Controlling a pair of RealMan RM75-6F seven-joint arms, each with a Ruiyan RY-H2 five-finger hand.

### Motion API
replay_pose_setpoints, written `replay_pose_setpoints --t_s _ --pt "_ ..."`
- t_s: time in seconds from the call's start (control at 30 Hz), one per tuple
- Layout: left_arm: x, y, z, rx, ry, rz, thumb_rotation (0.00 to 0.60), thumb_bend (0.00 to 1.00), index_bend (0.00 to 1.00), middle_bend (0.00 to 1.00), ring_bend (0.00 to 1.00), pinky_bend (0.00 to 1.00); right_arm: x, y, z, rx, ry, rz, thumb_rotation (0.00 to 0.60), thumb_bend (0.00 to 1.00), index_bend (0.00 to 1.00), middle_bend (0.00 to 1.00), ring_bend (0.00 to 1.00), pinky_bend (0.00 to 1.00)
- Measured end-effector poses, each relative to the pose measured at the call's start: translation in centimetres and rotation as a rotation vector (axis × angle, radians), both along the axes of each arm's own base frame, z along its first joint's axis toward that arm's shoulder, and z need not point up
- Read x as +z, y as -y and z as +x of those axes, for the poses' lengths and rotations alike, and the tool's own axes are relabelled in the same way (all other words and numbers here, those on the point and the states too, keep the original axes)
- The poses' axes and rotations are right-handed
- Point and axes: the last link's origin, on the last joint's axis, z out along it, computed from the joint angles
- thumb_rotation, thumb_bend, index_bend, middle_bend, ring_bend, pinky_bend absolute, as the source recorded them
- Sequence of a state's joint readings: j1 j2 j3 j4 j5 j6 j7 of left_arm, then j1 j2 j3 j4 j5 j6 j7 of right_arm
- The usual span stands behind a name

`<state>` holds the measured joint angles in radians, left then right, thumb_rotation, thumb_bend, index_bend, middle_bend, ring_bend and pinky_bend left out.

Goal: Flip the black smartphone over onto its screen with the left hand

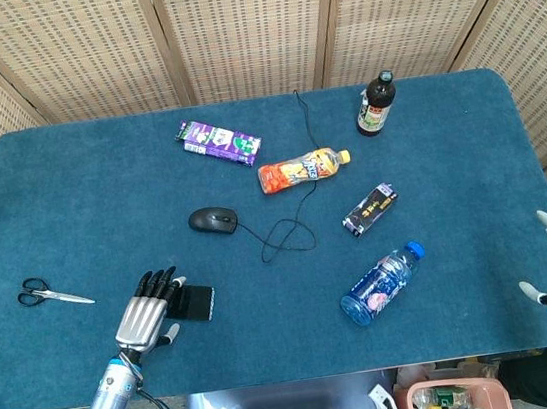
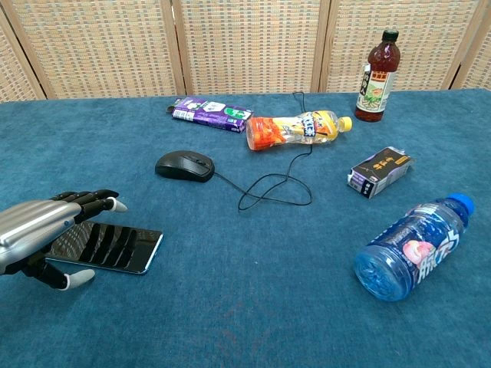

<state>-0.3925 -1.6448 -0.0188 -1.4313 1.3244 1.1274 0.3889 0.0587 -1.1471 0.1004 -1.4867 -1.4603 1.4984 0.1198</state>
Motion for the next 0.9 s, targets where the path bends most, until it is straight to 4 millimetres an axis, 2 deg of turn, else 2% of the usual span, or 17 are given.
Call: replay_pose_setpoints --t_s 0.3,0.4,0.6,0.77,0.9 --pt "-0.7 -0.5 -0.2 0.016 -0.006 -0.011 0.600 0.32 0.14 0.00 0.00 0.00 -0.1 0.1 -0.1 -0.004 -0.002 0.005 0.600 0.00 0.00 0.00 0.00 0.00" --pt "-0.9 -0.6 -0.2 0.021 -0.005 -0.018 0.600 0.36 0.15 0.00 0.00 0.00 -0.2 0.1 -0.1 -0.005 -0.002 0.006 0.600 0.00 0.00 0.00 0.00 0.00" --pt "-1.1 -0.9 -0.2 0.024 0.008 -0.013 0.600 0.43 0.26 0.00 0.00 0.00 -0.3 0.2 -0.2 -0.008 -0.001 0.009 0.600 0.00 0.00 0.00 0.00 0.00" --pt "-1.1 -1.1 -0.3 0.023 0.028 0.002 0.600 0.54 0.37 0.00 0.00 0.00 -0.3 0.2 -0.2 -0.008 -0.001 0.011 0.600 0.00 0.00 0.00 0.00 0.00" --pt "-1.1 -1.3 -0.5 0.025 0.032 0.006 0.600 0.60 0.41 0.00 0.00 0.00 -0.3 0.2 -0.2 -0.009 -0.001 0.011 0.600 0.00 0.00 0.00 0.00 0.00"
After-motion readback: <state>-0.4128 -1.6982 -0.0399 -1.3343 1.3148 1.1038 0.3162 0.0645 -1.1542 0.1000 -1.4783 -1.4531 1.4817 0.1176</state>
